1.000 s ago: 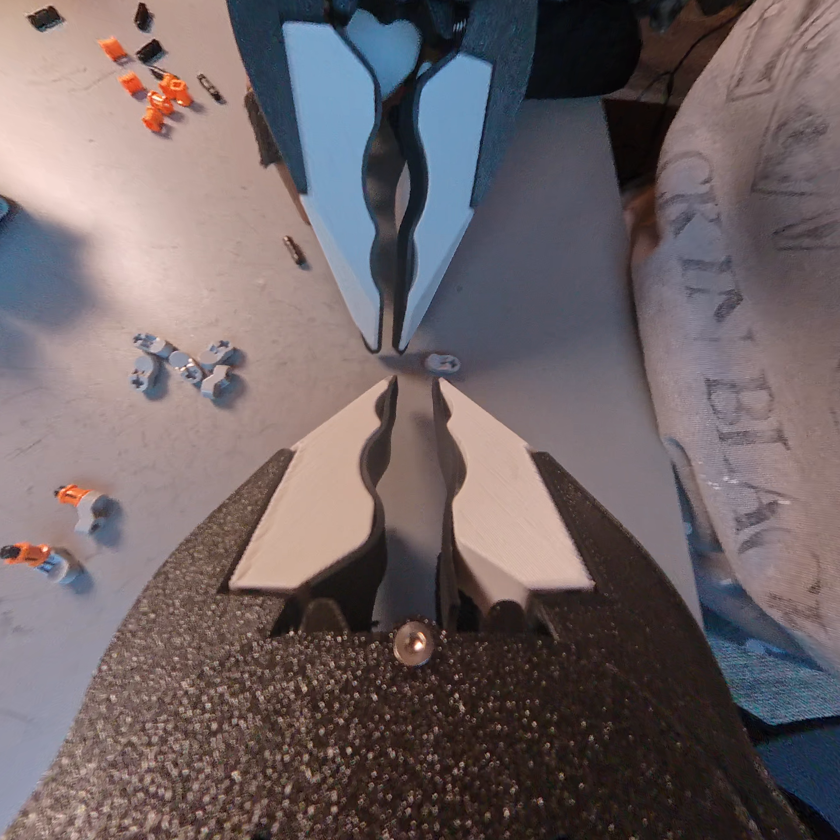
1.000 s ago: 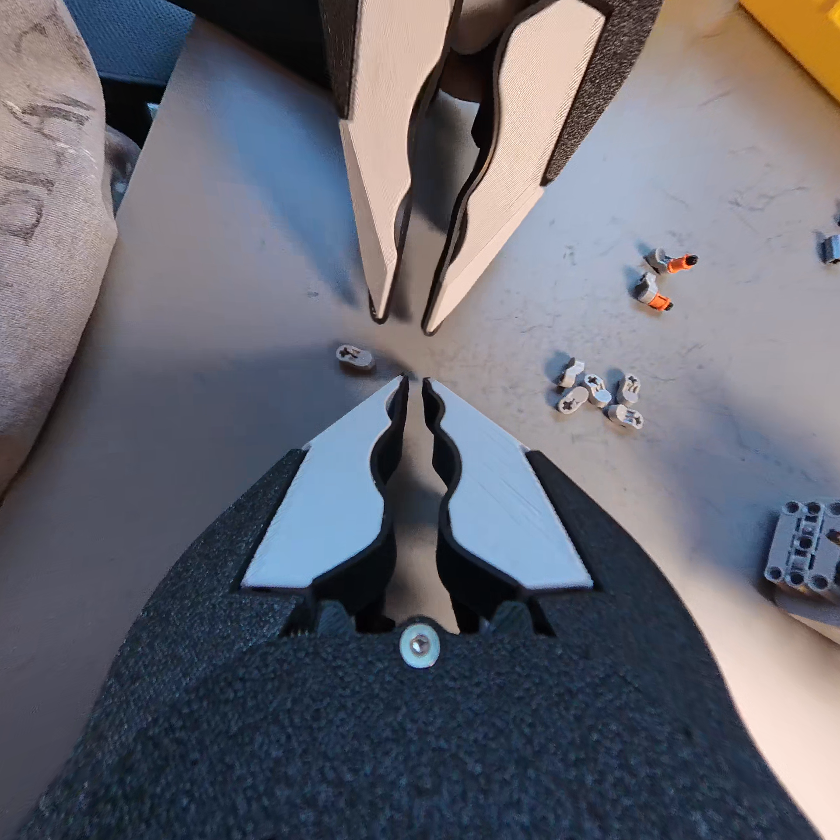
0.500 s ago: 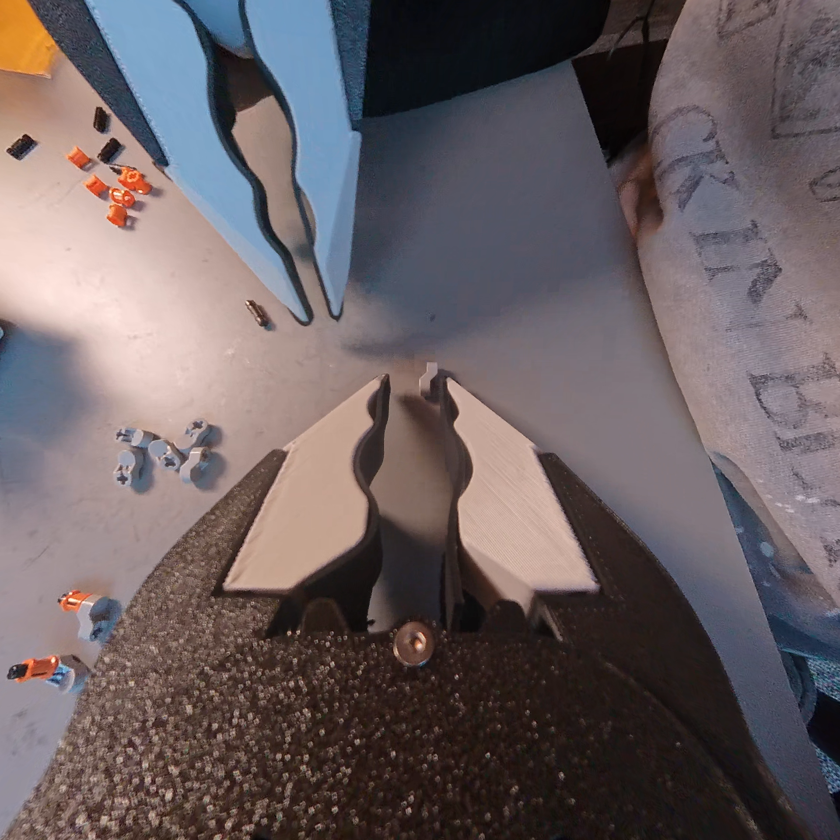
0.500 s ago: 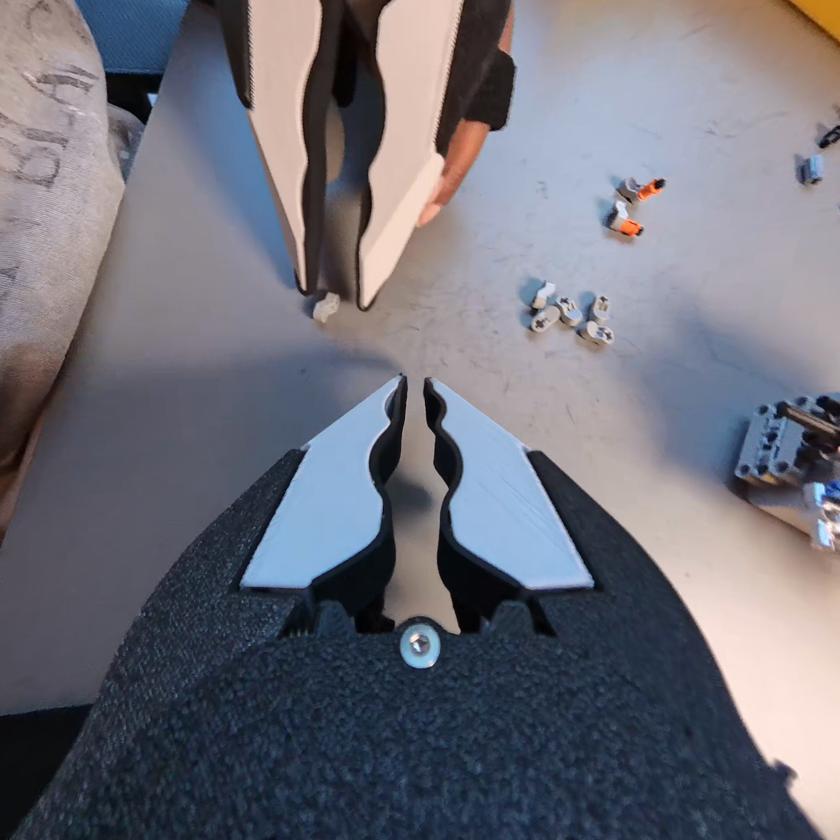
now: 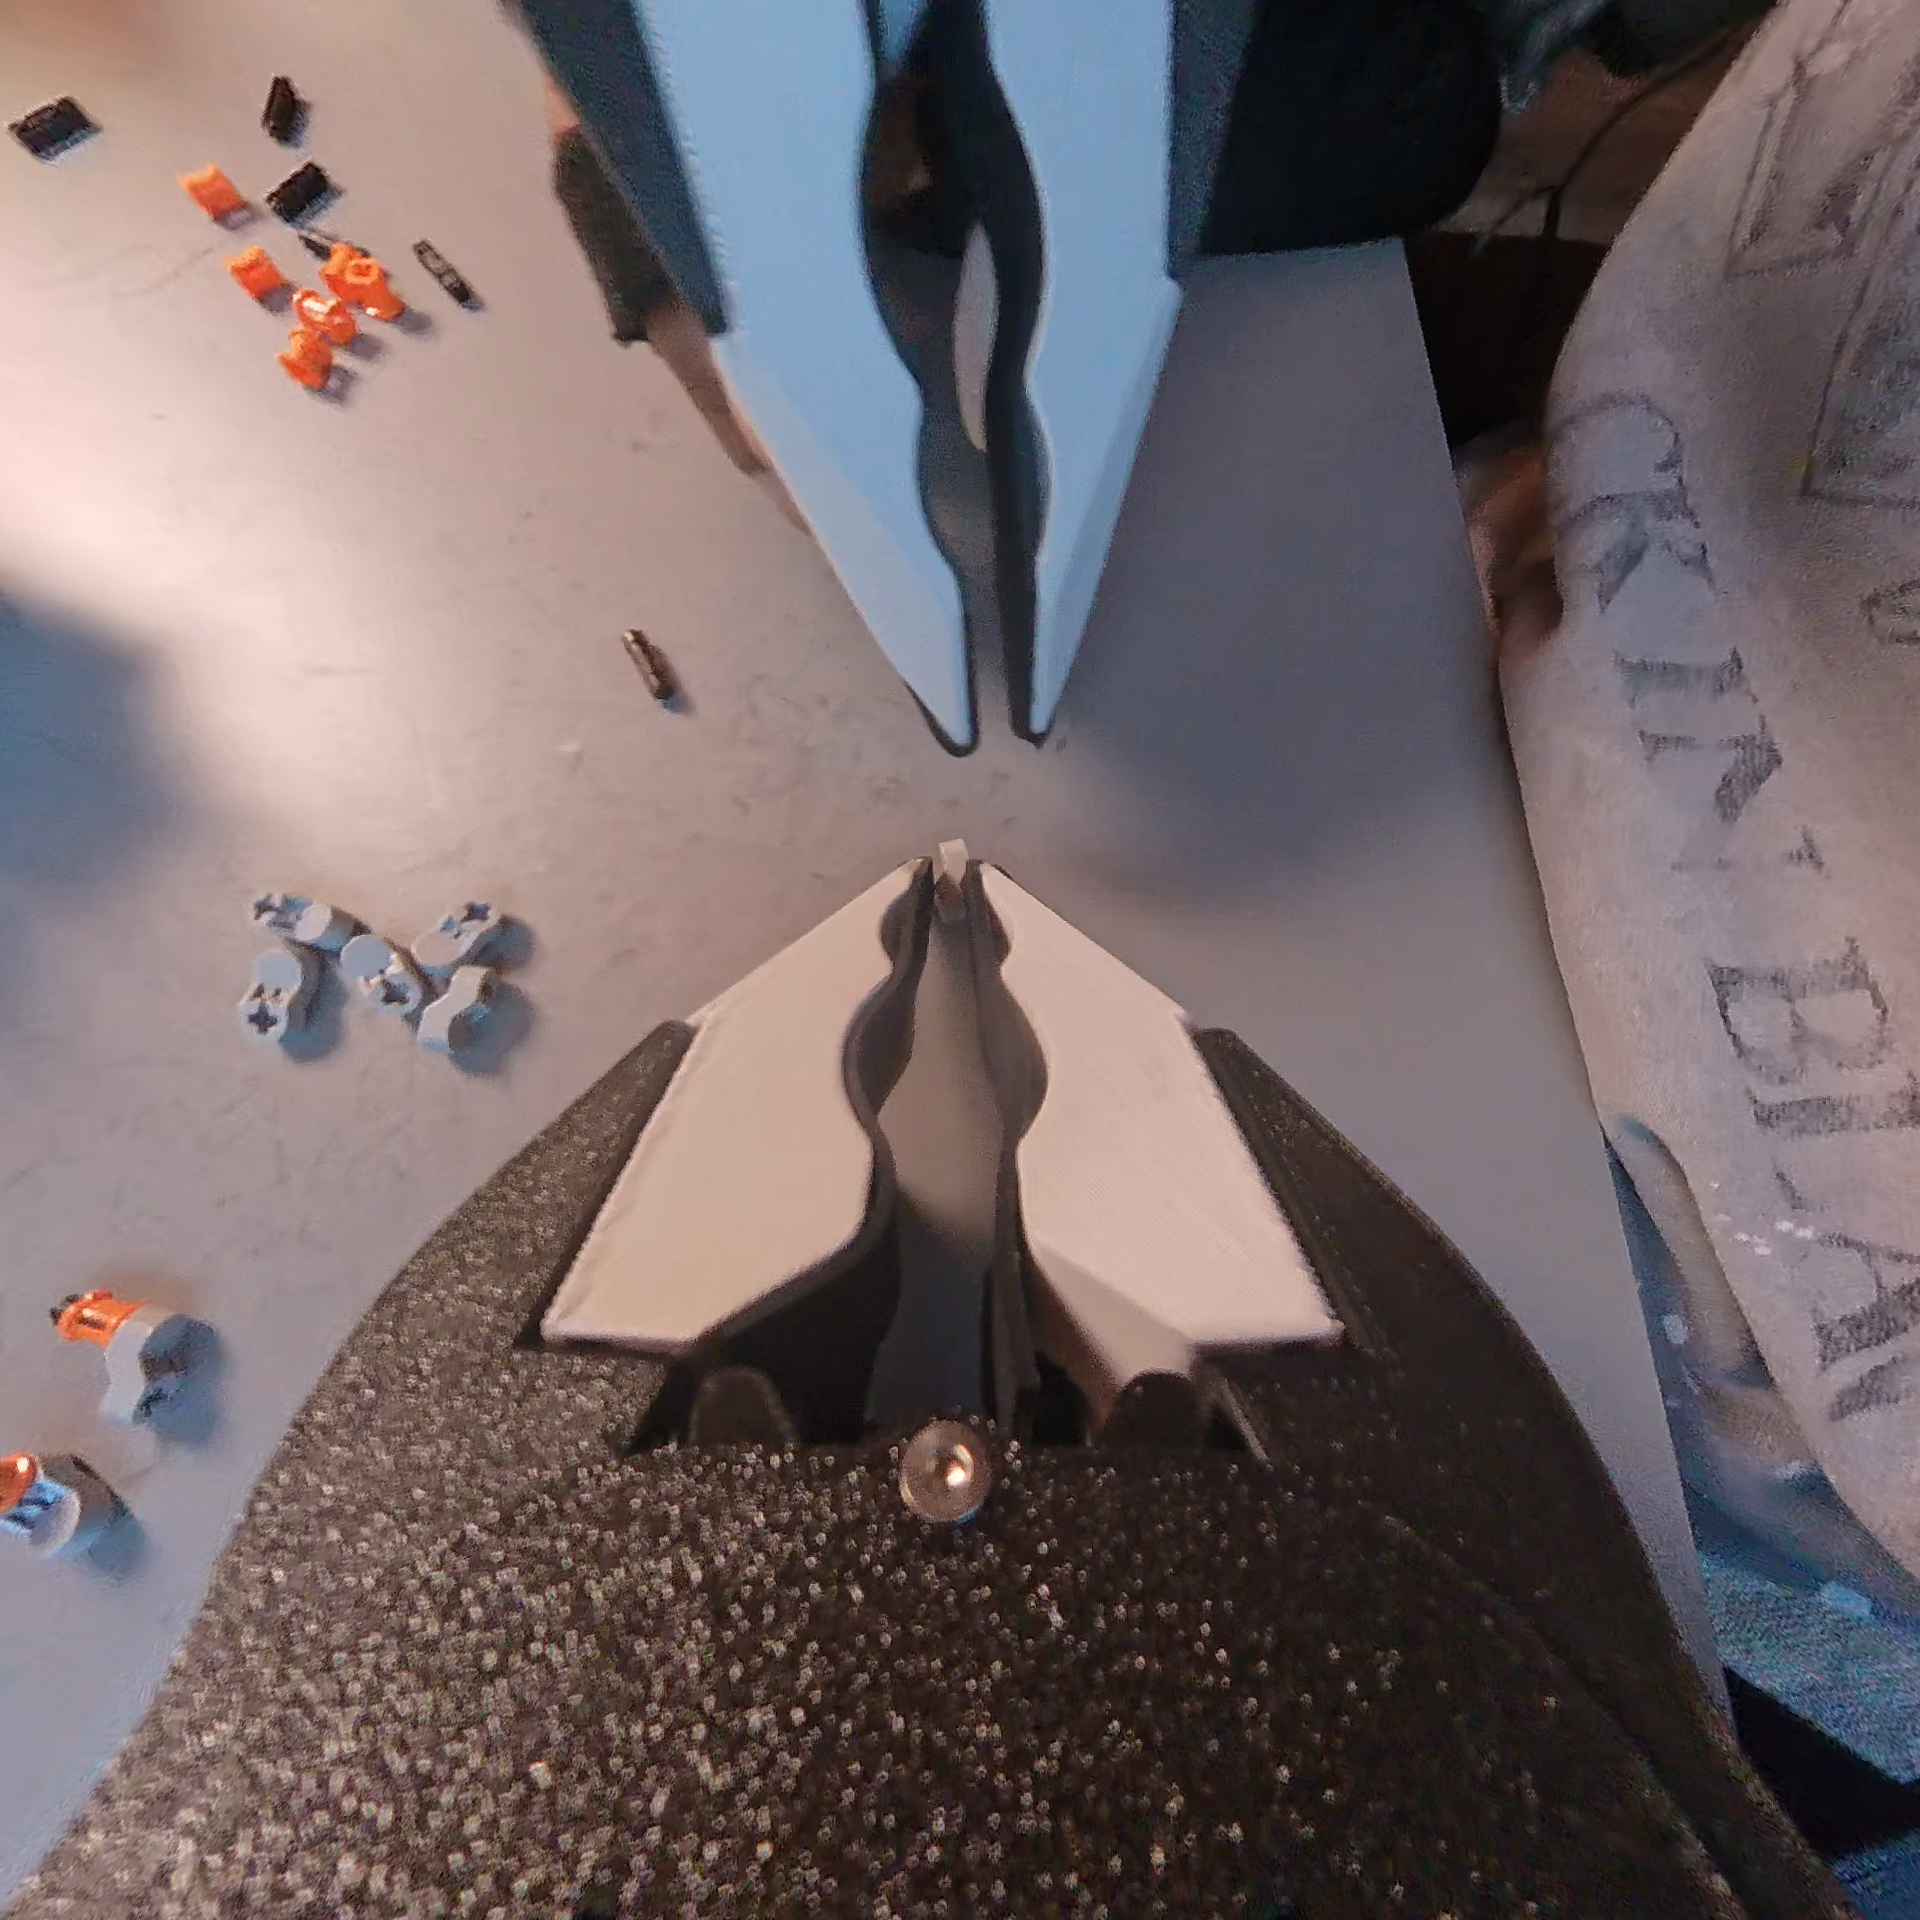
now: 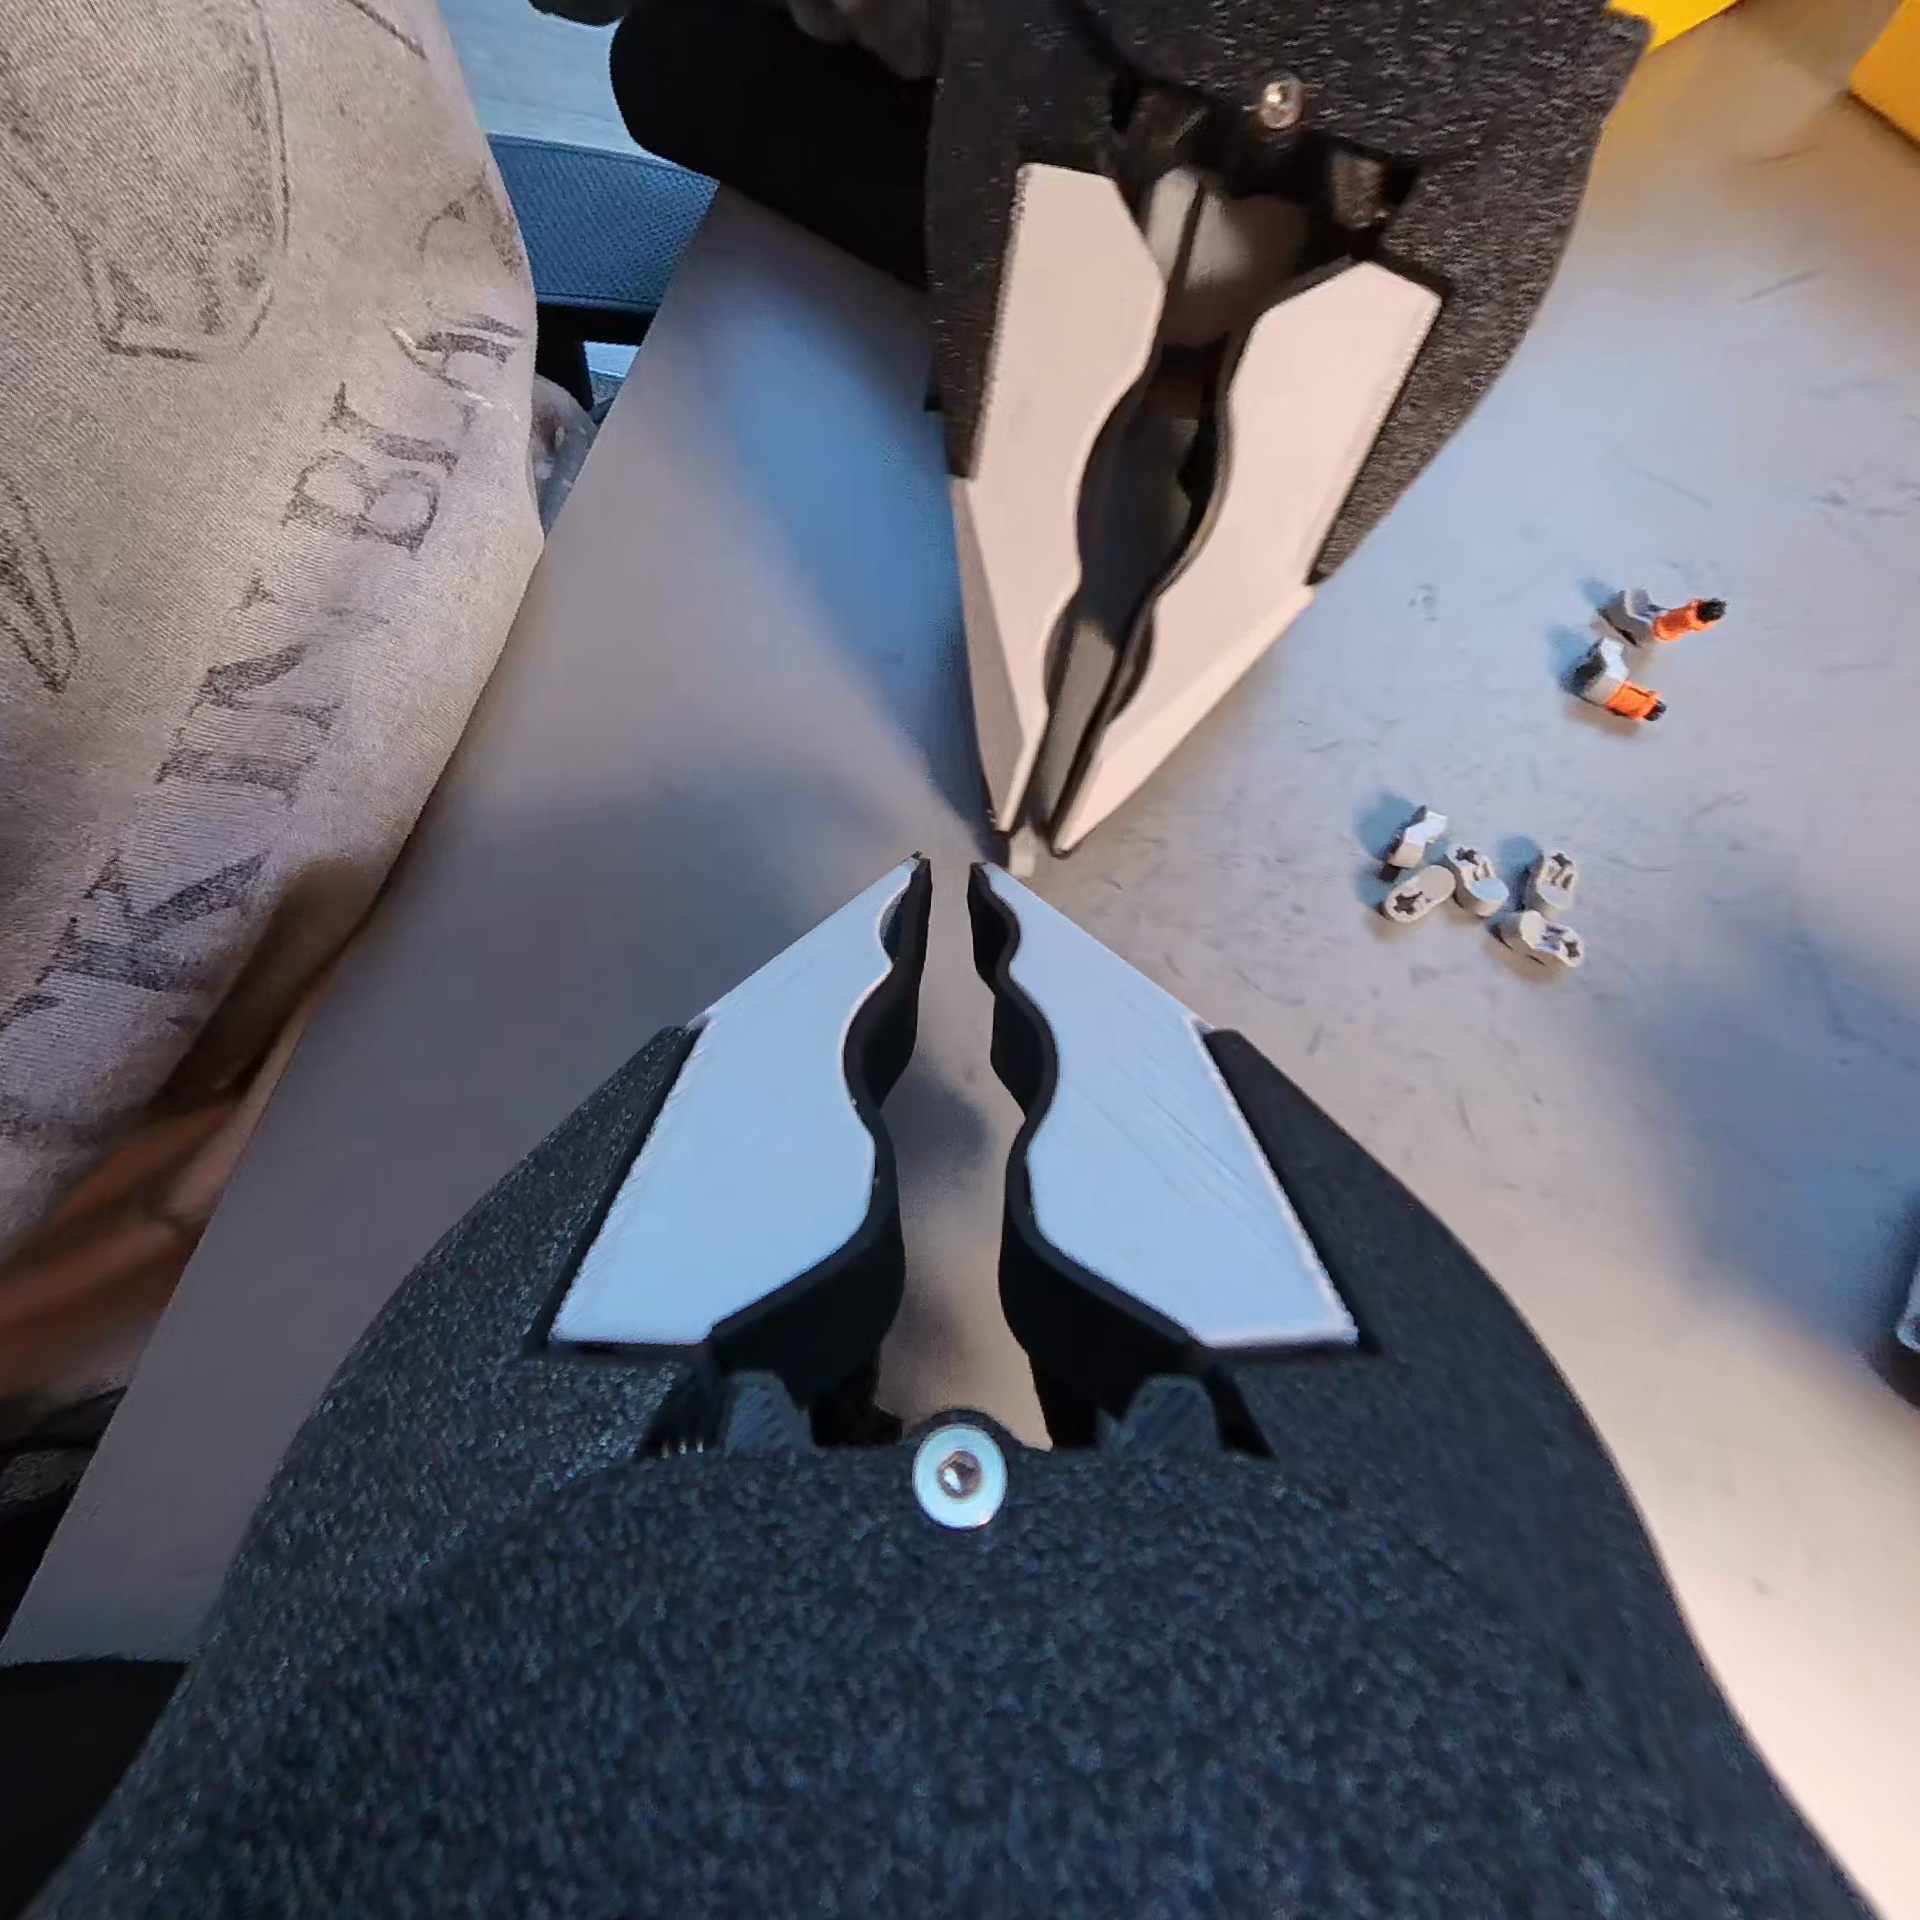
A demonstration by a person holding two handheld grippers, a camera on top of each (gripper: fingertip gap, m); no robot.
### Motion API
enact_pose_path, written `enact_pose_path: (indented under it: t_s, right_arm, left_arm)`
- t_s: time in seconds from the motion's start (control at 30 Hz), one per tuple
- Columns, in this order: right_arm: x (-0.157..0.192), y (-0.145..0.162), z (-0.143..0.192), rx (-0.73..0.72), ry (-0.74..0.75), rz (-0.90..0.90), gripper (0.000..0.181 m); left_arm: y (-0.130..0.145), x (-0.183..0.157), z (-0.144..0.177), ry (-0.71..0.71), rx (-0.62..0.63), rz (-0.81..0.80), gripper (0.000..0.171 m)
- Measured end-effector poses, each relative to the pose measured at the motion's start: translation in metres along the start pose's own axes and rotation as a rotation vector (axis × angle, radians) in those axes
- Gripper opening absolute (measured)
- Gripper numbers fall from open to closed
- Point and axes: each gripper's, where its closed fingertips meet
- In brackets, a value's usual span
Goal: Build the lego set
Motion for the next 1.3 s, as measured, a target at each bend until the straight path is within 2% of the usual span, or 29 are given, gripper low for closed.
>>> enact_pose_path:
  t_s: [0.13, 0.3, 0.43, 0.57, 0.83, 0.97, 1.07, 1.17, 1.3]
  right_arm:
    - [-0.005, -0.004, -0.01, 0.007, 0.055, 0.056, 0.006]
    - [-0.014, -0.006, -0.016, 0.009, 0.098, 0.064, 0.01]
    - [-0.02, -0.005, -0.019, 0.025, 0.129, 0.049, 0.01]
    - [-0.03, 0.001, -0.022, 0.066, 0.149, -0.008, 0.01]
    - [-0.042, 0.0, -0.014, 0.044, 0.168, -0.131, 0.007]
    - [-0.036, 0.0, -0.014, 0.045, 0.139, -0.123, 0.008]
    - [-0.034, -0.001, -0.015, 0.043, 0.149, -0.057, 0.008]
    - [-0.035, -0.002, -0.016, 0.045, 0.182, 0.019, 0.009]
    - [-0.038, 0.0, -0.016, 0.056, 0.182, -0.02, 0.006]
  left_arm:
    - [0.004, 0.01, 0.003, -0.026, 0.0, 0.079, 0.004]
    - [0.009, 0.019, 0.006, -0.086, 0.025, 0.07, 0.013]
    - [0.008, 0.028, 0.018, -0.133, -0.006, 0.079, 0.015]
    - [0.006, 0.029, 0.024, -0.158, -0.016, 0.038, 0.013]
    - [0.007, 0.019, 0.014, -0.147, 0.014, -0.068, 0.013]
    - [0.01, 0.022, 0.008, -0.14, 0.033, -0.035, 0.009]
    - [0.011, 0.023, 0.006, -0.124, 0.036, 0.007, 0.001]
    - [0.01, 0.024, 0.006, -0.095, 0.023, 0.067, 0.001]
    - [0.008, 0.025, 0.008, -0.059, -0.005, 0.142, 0.0]
Point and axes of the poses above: each gripper's, where its closed fingertips meet, z back along the fingers, y out of its underside, x = y × z across the jaws, and after that the axes turned 10 degrees about -z, right-handed
